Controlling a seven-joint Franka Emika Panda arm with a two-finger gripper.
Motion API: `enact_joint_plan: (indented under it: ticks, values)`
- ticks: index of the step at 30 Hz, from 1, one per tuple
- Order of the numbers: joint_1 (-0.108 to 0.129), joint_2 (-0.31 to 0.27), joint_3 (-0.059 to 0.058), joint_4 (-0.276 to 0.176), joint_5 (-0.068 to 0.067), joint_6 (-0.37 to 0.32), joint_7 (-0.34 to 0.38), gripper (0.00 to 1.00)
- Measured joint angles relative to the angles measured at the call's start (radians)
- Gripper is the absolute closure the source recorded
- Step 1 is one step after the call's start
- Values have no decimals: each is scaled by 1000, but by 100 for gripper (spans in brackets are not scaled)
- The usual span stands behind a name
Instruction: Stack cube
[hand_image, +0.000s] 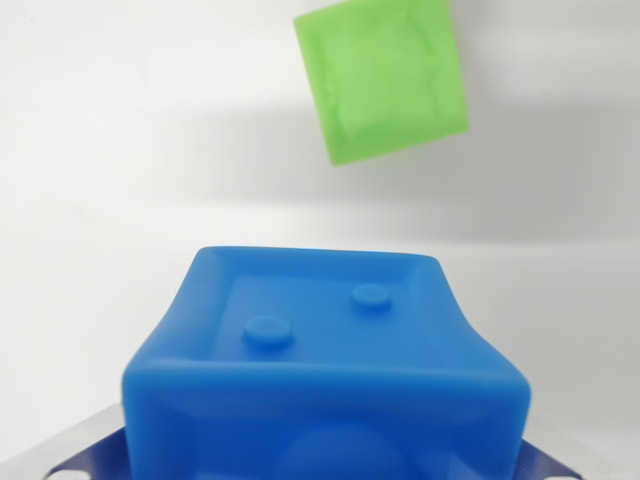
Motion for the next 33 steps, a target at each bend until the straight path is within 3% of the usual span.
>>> enact_joint_plan:
  ticks: [33]
  values:
    - [-41,113,0,221,-5,-108,-286,100]
